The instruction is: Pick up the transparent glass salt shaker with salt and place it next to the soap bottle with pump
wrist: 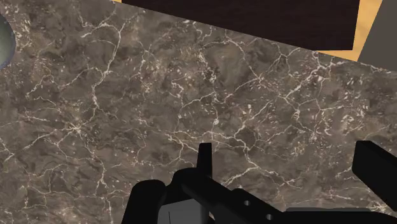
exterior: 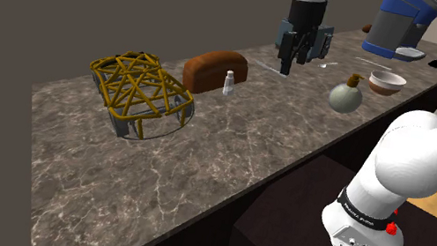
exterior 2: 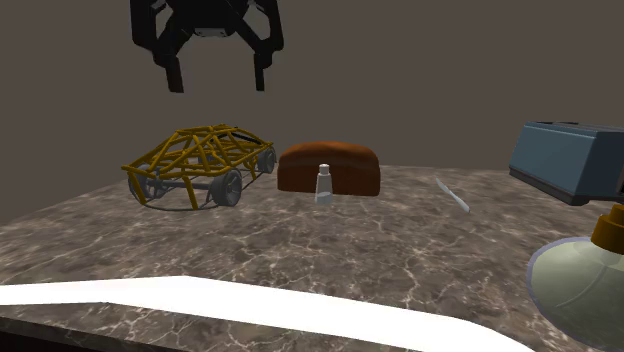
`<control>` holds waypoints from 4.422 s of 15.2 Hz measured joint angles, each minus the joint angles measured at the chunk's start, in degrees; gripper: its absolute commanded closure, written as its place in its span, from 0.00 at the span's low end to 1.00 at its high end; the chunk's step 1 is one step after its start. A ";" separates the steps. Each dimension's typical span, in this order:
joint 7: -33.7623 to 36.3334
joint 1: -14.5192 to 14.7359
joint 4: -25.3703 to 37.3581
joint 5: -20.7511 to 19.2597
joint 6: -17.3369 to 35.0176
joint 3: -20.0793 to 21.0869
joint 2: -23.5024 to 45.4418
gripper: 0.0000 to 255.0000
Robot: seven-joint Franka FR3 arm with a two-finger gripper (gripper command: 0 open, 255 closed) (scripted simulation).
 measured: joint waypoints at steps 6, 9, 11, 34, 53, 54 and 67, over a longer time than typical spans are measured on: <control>-2.73 -0.72 2.10 -1.68 5.13 -1.91 7.48 0.00; -4.66 -1.17 4.94 -2.65 9.02 -3.25 14.31 0.00; -6.09 -1.51 6.52 -3.22 10.98 -4.18 17.93 0.00; -19.49 -5.89 49.93 -1.54 16.97 -8.64 67.87 0.00; -19.59 -6.13 47.35 -1.32 21.87 -8.55 70.12 1.00; -19.59 -6.13 47.36 -1.32 21.88 -8.54 70.12 1.00; -19.93 -6.16 50.79 -1.48 16.60 -8.71 68.29 1.00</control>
